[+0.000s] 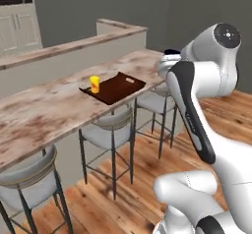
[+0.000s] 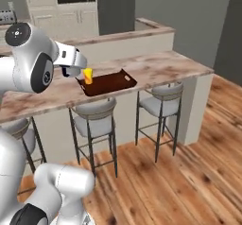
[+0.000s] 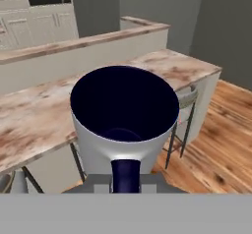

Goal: There is a tray on the dining counter. Grab the cup, mug, and pitcher and place them on the tray. The pitcher may be placed next to the tray if it cannot fit the tray.

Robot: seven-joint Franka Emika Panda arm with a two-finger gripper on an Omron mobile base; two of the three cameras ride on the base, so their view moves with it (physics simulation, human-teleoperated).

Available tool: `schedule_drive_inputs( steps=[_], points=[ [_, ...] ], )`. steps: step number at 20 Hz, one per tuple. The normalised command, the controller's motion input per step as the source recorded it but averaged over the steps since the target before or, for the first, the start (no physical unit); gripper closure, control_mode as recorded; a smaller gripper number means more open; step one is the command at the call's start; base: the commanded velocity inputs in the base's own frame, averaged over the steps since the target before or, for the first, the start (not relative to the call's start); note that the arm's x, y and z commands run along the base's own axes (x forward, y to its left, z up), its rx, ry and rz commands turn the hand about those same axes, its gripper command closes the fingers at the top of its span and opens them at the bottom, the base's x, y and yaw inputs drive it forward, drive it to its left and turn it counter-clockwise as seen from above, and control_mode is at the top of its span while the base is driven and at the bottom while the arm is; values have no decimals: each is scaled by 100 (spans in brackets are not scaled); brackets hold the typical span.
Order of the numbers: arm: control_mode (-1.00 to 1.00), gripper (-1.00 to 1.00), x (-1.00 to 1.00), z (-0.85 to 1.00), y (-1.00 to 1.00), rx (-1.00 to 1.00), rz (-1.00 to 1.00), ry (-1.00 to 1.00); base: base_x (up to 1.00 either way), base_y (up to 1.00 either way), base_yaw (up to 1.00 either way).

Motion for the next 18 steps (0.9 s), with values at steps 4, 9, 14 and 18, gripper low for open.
schedule_drive_inputs(
  steps=[4, 9, 14, 18],
  points=[
    [100, 100, 0, 0, 0, 0, 0, 0, 47, -80, 55],
    [100, 100, 0, 0, 0, 0, 0, 0, 24, -63, 46],
    [100, 100, 0, 0, 0, 0, 0, 0, 9, -42, 31],
    [100, 100, 0, 0, 0, 0, 0, 0, 21, -42, 28]
  ],
)
